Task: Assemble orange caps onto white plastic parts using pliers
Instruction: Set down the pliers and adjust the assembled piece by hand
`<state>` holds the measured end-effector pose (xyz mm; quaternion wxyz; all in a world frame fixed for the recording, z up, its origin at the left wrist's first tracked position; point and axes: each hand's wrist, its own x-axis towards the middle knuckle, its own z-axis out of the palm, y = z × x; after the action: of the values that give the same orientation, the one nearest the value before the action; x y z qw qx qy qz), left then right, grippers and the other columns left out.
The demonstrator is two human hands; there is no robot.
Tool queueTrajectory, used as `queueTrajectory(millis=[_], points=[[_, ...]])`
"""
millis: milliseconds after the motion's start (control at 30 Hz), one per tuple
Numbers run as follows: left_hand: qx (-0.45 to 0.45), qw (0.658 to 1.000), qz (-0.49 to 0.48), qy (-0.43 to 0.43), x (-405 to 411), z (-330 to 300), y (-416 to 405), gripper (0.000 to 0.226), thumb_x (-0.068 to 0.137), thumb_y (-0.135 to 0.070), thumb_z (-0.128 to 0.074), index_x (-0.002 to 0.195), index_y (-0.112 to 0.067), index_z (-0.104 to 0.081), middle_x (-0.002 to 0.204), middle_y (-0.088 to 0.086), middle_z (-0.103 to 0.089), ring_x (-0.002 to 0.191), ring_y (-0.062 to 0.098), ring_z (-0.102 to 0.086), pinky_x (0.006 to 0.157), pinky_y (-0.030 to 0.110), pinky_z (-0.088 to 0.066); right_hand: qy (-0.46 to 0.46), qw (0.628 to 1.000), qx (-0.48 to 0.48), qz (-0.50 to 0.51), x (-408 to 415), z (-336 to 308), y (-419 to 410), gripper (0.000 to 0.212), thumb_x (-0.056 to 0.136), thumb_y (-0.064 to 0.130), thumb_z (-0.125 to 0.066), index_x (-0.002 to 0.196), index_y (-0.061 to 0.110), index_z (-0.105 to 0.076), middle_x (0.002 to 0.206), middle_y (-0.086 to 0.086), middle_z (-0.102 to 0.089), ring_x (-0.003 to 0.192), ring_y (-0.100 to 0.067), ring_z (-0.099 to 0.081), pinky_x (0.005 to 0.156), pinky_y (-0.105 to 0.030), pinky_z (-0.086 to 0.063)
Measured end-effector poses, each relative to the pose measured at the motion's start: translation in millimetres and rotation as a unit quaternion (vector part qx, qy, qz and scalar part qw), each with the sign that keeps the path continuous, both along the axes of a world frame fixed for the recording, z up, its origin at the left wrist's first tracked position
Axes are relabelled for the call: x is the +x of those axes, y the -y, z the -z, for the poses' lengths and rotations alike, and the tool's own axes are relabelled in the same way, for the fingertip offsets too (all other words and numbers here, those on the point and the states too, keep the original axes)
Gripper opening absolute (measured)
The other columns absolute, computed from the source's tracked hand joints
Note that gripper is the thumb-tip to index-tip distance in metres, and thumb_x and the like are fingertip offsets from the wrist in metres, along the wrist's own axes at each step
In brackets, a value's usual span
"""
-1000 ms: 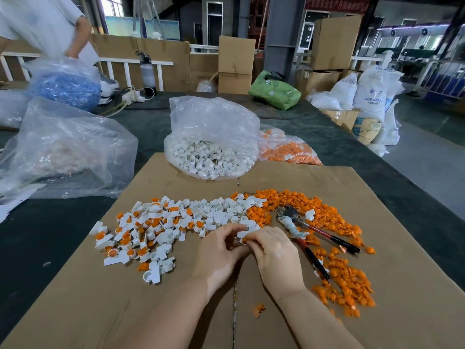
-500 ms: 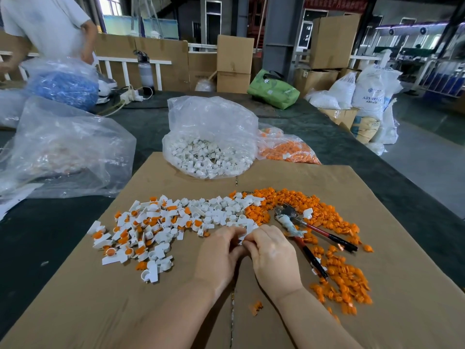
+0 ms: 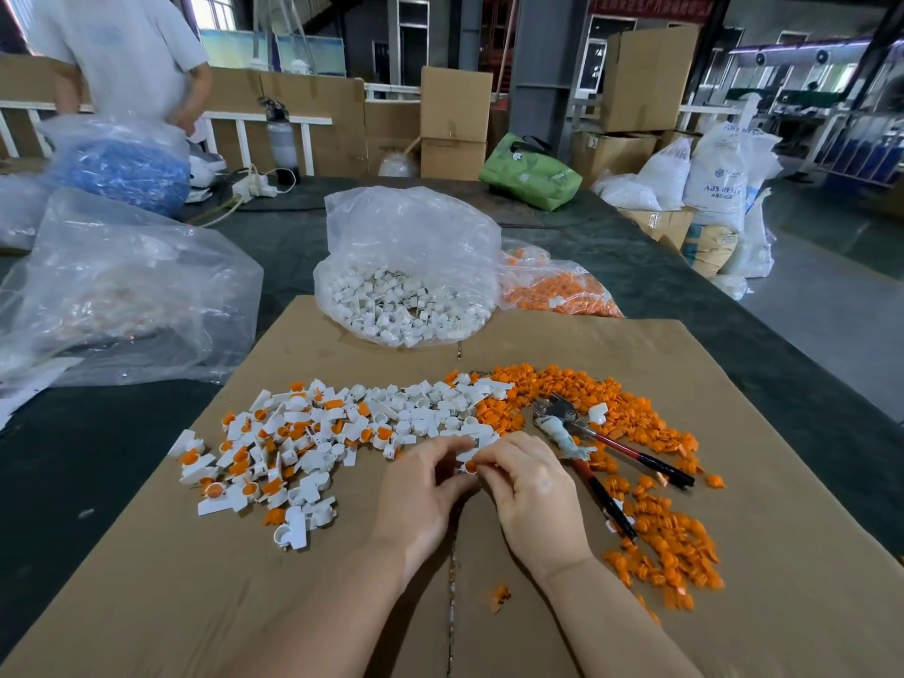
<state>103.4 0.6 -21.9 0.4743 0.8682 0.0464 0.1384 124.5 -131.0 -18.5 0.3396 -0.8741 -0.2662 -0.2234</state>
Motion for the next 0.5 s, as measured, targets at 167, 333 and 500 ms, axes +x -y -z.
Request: queueTrajectory(millis=[167,333,500], points=[[0.007,1.000,0.003,-0.014,-1.7,-1.4,1.7,0.033,0.084,-0.021,-0.069,0.116,-0.029,-0.062,0.104,-0.016,-0.062,0.091,-0.004,-0.054,0.073,-0.003,-0.037,-0.004,1.000,-0.011,-0.003,0.8,-0.2,-0.7,0.013,0.079,0.000,-0.070,0.079,0.013,-0.069,0.081,0.004,-0.062,0.081,-0.013,-0.056,0.072,-0.019,-0.045],[-0.036,0.998,-0.057,0.012,-1.7,-1.8,4.2,0.029,0.087,-0.011,-0.065,0.088,-0.039,-0.057,0.089,-0.016,-0.054,0.079,-0.003,-0.054,0.067,-0.002,-0.036,-0.003,0.994,0.015,0.111,5.8,4.4,1.4,0.018,0.080,-0.003,-0.068,0.088,0.012,-0.072,0.085,0.000,-0.066,0.084,-0.024,-0.060,0.074,-0.037,-0.043],[0.024,0.986,-0.162,-0.003,1.6,0.9,1.3,0.031,0.094,-0.007,-0.052,0.123,-0.015,-0.059,0.099,-0.013,-0.039,0.098,0.003,-0.045,0.085,0.001,-0.027,-0.062,0.982,-0.037,0.177,10.4,10.2,0.8,0.021,0.092,0.009,-0.055,0.105,0.017,-0.069,0.103,0.002,-0.063,0.103,-0.022,-0.052,0.091,-0.039,-0.033]])
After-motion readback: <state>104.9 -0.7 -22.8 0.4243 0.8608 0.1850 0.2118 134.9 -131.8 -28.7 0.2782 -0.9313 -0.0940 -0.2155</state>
